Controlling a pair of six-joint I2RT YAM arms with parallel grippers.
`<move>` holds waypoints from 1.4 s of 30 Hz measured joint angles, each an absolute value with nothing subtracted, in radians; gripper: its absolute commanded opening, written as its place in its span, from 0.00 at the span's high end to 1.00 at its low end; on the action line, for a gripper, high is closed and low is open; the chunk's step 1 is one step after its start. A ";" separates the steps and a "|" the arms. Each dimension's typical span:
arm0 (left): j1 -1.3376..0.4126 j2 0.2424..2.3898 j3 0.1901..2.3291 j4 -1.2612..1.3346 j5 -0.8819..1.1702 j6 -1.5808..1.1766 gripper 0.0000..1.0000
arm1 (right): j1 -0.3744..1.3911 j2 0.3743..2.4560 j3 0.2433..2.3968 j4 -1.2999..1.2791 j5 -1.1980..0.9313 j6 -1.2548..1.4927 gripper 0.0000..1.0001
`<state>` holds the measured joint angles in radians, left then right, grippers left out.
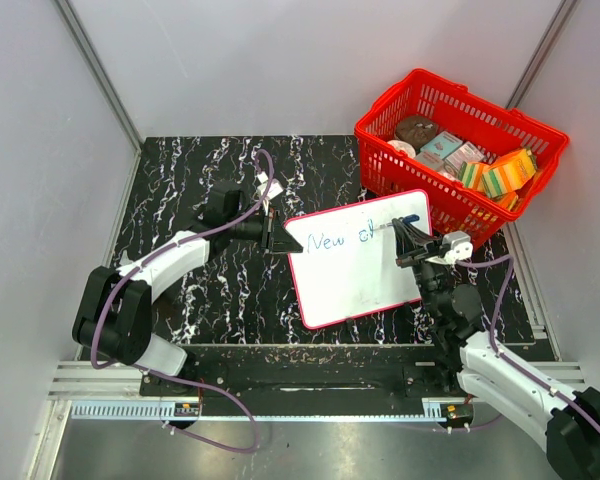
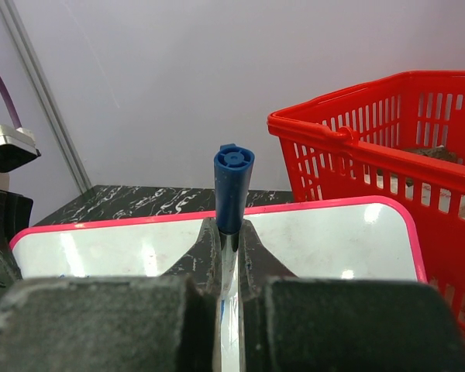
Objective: Write a sentence on the whiteboard
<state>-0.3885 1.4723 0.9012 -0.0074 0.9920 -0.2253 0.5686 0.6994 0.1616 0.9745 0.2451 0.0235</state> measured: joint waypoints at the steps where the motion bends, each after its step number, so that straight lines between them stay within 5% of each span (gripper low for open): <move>1: -0.389 1.472 0.901 -0.007 0.992 -0.225 1.00 | 0.569 0.699 0.162 0.976 0.247 0.023 1.00; 42: -0.391 1.465 0.901 -0.020 0.988 -0.217 1.00 | 0.569 0.674 0.157 0.938 0.268 0.047 1.00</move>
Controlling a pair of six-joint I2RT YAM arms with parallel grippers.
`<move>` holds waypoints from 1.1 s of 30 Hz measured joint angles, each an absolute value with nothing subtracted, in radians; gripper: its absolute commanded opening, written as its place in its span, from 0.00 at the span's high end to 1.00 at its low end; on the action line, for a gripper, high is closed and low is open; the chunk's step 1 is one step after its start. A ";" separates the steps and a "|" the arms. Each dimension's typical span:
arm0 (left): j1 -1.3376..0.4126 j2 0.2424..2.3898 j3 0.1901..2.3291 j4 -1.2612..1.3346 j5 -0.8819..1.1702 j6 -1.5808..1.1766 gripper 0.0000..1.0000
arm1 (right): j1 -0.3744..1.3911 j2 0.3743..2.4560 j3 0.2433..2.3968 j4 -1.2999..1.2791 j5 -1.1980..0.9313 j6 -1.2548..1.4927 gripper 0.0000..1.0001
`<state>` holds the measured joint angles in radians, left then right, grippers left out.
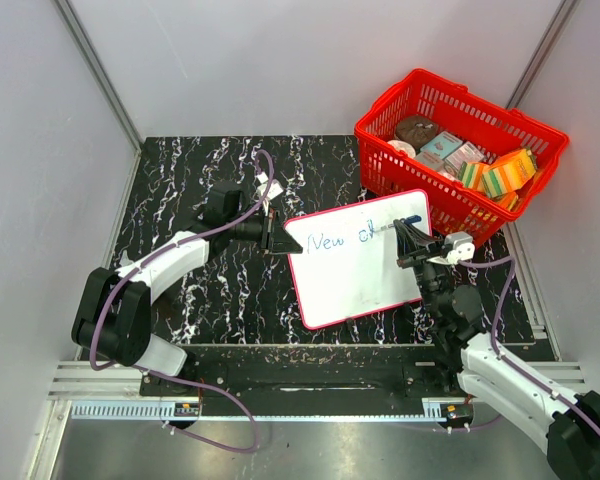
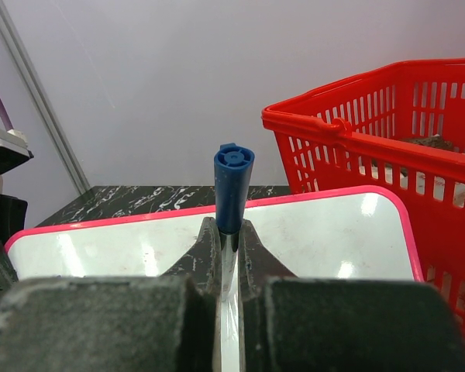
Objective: Write a sentence on the whiteboard
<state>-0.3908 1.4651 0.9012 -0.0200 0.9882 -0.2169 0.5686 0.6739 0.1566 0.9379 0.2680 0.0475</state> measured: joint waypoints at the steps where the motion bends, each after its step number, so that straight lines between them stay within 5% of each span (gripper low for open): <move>1: -0.391 1.465 0.901 -0.020 0.988 -0.217 1.00 | 0.569 0.678 0.157 0.942 0.268 0.048 1.00; 33: -0.391 1.465 0.902 -0.028 0.986 -0.213 1.00 | 0.569 0.728 0.157 1.013 0.305 0.054 1.00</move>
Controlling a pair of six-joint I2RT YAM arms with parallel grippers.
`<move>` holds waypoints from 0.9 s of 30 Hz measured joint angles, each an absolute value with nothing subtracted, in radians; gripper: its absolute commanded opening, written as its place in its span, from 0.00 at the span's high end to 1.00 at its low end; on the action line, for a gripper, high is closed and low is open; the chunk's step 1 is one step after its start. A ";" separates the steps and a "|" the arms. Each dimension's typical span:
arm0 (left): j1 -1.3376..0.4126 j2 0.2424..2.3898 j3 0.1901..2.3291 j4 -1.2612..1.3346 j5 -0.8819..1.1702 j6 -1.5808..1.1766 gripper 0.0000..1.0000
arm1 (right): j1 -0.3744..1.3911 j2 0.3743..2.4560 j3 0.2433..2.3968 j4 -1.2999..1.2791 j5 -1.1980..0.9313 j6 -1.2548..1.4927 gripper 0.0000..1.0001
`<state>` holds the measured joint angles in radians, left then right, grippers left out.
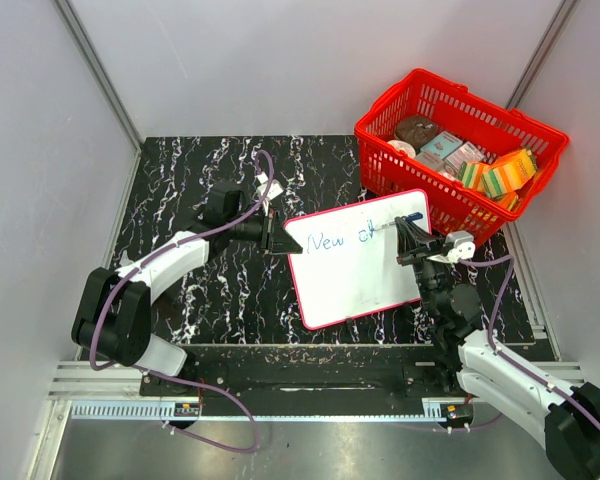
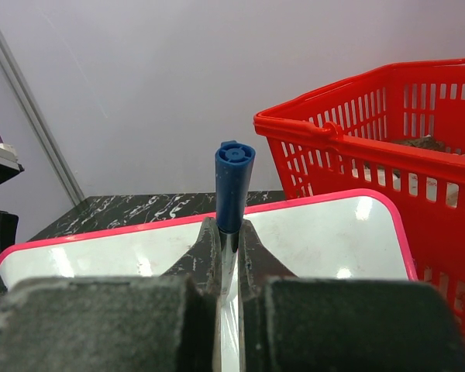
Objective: Write a sentence on the whiteboard
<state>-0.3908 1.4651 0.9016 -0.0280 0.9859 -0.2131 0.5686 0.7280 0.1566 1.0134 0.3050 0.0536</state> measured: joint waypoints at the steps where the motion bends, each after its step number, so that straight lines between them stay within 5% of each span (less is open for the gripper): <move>1: -0.391 1.465 0.902 -0.028 0.986 -0.213 1.00 | 0.569 0.728 0.157 1.013 0.305 0.054 1.00; 27: -0.397 1.461 0.904 -0.033 0.981 -0.204 1.00 | 0.569 0.622 0.146 0.880 0.348 0.078 1.00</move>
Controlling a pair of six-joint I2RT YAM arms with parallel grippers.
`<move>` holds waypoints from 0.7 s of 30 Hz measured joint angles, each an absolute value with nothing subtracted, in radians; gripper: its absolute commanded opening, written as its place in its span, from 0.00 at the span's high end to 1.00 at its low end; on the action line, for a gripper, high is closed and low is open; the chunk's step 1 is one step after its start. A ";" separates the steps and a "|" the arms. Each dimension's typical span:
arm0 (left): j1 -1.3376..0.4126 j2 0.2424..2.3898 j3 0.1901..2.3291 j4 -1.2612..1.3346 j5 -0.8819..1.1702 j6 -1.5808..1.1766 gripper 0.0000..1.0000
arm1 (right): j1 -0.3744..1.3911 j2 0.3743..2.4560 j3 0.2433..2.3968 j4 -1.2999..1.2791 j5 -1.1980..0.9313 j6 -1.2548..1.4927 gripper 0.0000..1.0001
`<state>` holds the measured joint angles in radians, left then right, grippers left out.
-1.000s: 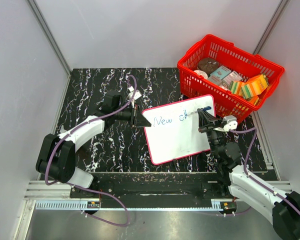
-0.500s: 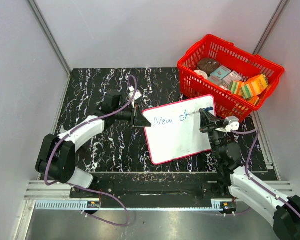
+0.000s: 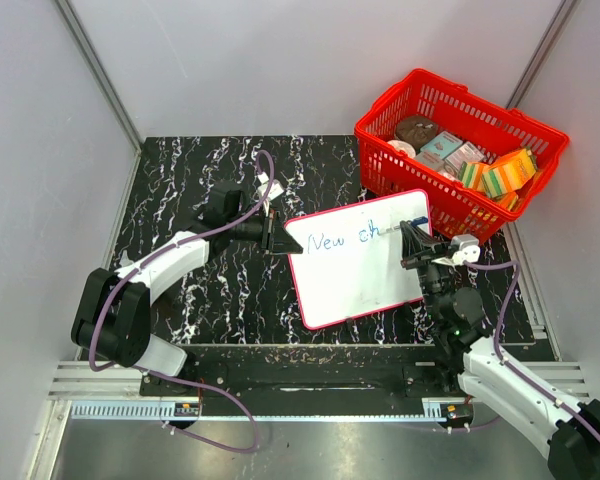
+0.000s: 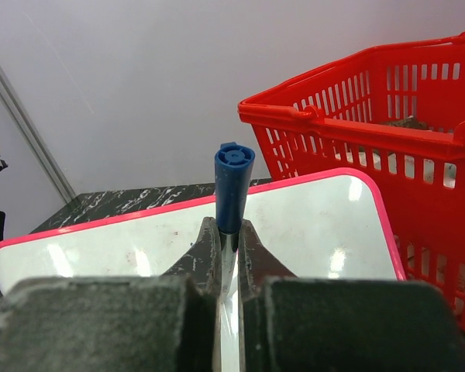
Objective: Write a sentence on the whiteboard
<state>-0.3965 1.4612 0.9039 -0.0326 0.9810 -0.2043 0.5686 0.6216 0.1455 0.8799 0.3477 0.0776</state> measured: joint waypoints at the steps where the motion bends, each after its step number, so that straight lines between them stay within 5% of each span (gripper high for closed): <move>1: -0.397 1.461 0.904 -0.033 0.980 -0.204 1.00 | 0.569 0.621 0.146 0.876 0.348 0.081 1.00; 21: -0.401 1.461 0.909 -0.037 0.976 -0.198 1.00 | 0.569 0.540 0.148 0.791 0.347 0.103 1.00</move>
<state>-0.4011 1.4612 0.9089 -0.0372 0.9756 -0.1978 0.5686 0.5404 0.1478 0.7910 0.3470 0.1028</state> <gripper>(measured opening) 0.123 0.057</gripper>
